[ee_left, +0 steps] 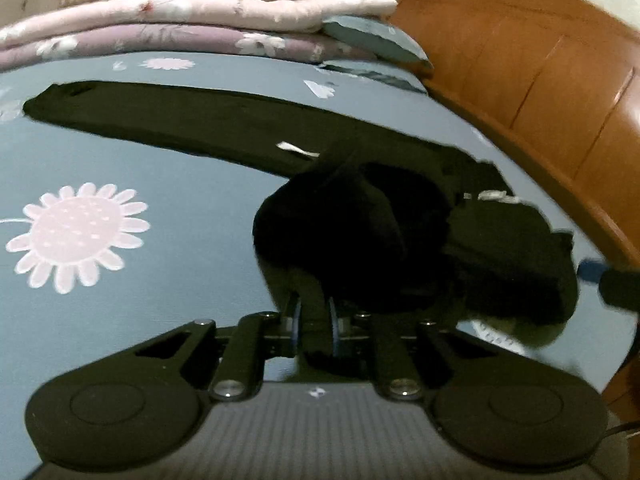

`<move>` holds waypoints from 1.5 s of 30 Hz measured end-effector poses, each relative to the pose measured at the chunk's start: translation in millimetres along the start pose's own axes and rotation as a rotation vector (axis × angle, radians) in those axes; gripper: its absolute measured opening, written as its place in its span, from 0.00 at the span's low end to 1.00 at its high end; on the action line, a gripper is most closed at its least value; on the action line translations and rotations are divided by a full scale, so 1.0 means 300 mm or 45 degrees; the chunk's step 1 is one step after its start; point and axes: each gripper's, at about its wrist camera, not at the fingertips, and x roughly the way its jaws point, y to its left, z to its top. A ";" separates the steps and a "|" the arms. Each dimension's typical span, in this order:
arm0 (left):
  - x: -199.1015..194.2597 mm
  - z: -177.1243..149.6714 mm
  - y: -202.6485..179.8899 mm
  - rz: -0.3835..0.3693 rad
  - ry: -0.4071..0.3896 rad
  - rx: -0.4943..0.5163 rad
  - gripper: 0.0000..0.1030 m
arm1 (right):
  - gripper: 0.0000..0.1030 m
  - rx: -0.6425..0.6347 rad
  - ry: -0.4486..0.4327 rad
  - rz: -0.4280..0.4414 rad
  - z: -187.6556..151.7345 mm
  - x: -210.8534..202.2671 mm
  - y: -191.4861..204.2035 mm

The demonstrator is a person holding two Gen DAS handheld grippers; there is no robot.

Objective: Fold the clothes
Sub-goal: 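Grasp a black trouser leg end with the left gripper and lift it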

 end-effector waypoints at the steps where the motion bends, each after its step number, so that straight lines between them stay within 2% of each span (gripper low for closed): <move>1: -0.023 0.008 0.014 0.017 -0.014 0.002 0.11 | 0.95 0.004 -0.003 0.003 0.000 -0.007 0.003; 9: -0.169 0.089 0.170 0.224 -0.095 0.039 0.10 | 0.95 -0.028 -0.024 0.023 -0.003 -0.057 0.063; 12: -0.144 0.106 0.260 0.239 -0.035 -0.052 0.12 | 0.95 -0.034 -0.025 0.032 -0.006 -0.068 0.085; 14: -0.121 0.101 0.299 0.224 0.026 -0.116 0.19 | 0.95 -0.045 -0.024 0.034 -0.006 -0.077 0.101; 16: -0.122 0.084 0.308 0.227 0.049 -0.134 0.35 | 0.95 -0.062 -0.025 0.040 -0.006 -0.090 0.117; 19: -0.149 0.053 0.320 0.193 0.039 -0.193 0.48 | 0.97 -0.082 -0.035 0.049 -0.004 -0.104 0.140; 23: -0.192 0.012 0.341 0.135 0.054 -0.372 0.54 | 0.97 -0.072 -0.029 0.068 -0.005 -0.099 0.151; 28: -0.190 -0.069 0.332 -0.102 0.164 -0.638 0.58 | 0.97 -0.056 -0.015 0.083 -0.014 -0.084 0.150; 30: -0.178 -0.097 0.303 -0.175 0.208 -0.690 0.59 | 0.97 -0.041 -0.010 0.091 -0.016 -0.076 0.144; 34: -0.119 -0.134 0.244 -0.288 0.231 -0.744 0.67 | 0.97 -0.026 -0.003 0.099 -0.023 -0.063 0.134; 38: -0.007 -0.167 0.230 -0.297 0.231 -0.839 0.67 | 0.97 -0.018 -0.001 0.092 -0.030 -0.067 0.120; 40: 0.012 -0.185 0.227 -0.335 0.162 -0.908 0.69 | 0.97 -0.015 -0.008 0.076 -0.031 -0.077 0.112; 45: -0.044 -0.182 0.231 -0.186 -0.044 -0.893 0.69 | 0.97 0.006 -0.022 0.056 -0.030 -0.091 0.086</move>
